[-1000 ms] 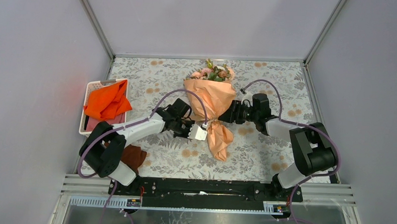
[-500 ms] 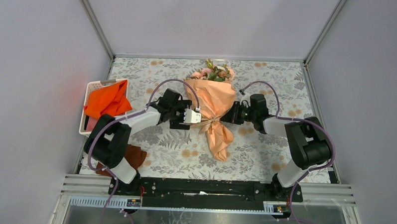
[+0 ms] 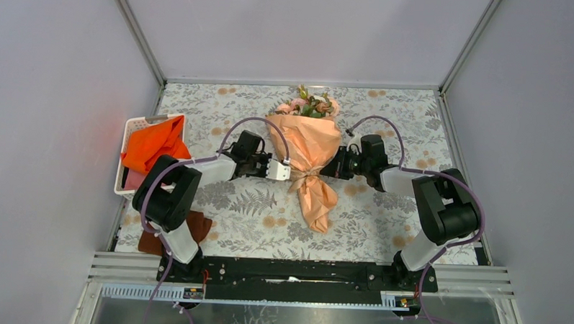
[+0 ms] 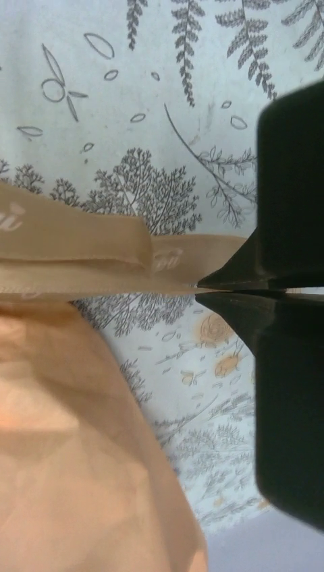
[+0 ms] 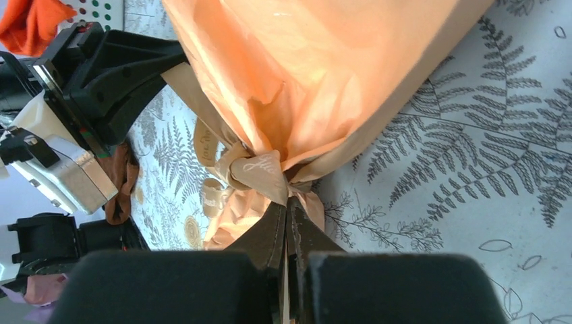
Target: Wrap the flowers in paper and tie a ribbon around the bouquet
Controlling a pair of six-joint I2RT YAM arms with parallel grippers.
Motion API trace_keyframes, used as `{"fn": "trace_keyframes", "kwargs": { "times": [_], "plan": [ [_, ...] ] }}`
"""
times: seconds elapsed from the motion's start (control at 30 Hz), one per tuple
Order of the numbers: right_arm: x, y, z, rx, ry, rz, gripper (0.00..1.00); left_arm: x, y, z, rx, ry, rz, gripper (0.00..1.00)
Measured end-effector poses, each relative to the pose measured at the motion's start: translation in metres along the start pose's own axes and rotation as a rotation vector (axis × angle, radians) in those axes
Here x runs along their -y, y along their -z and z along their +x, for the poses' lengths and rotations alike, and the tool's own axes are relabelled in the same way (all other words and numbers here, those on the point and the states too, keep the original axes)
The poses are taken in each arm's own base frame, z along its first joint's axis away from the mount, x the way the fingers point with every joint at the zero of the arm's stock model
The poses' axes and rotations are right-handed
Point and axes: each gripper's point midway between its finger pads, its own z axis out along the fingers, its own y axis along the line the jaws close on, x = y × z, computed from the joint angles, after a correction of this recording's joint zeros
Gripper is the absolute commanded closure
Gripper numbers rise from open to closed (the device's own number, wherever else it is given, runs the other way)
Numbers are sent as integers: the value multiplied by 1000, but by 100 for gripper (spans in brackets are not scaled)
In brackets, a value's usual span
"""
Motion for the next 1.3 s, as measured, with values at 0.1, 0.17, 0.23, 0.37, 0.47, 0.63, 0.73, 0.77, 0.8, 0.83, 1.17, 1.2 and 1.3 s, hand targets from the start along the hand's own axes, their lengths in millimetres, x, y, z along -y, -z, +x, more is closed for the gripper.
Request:
{"fn": "trace_keyframes", "kwargs": {
  "times": [0.1, 0.17, 0.23, 0.37, 0.47, 0.63, 0.73, 0.77, 0.8, 0.83, 1.17, 1.2, 1.3],
  "plan": [
    [5, 1, 4, -14, -2, 24, 100, 7, 0, 8, -12, -23, 14, 100],
    [9, 2, 9, -29, -4, 43, 100, 5, 1, 14, -17, -32, 5, 100],
    [14, 3, 13, -45, -6, 60, 100, 0, 3, 23, -24, -32, -15, 100],
    [24, 7, 22, -73, -18, 95, 100, -7, 7, 37, -30, -31, -38, 100],
    [30, 10, 28, -89, -34, 110, 100, -7, 7, 37, -18, -43, -37, 100],
    [38, 9, 37, -119, -47, 123, 100, -7, 5, 35, -1, -67, -46, 100],
    [41, 8, 42, -138, -57, 129, 98, -7, 5, 34, 5, -75, -51, 100],
    [42, 8, 43, -141, -58, 128, 87, -7, 5, 34, 9, -77, -52, 100],
    [42, 9, 44, -144, -59, 128, 67, -7, 5, 34, 12, -79, -52, 100],
    [42, 9, 44, -145, -58, 126, 50, -7, 5, 33, 15, -81, -54, 56],
    [8, 52, -10, 38, 102, 168, 0, 9, 55, -21, 87, -40, -98, 2],
    [3, 62, -20, 86, 127, 189, 0, 11, 63, -28, 99, -24, -107, 1],
    [-12, 95, -50, 246, 186, 251, 0, 11, 97, -49, 153, 82, -172, 1]
  ]
}}
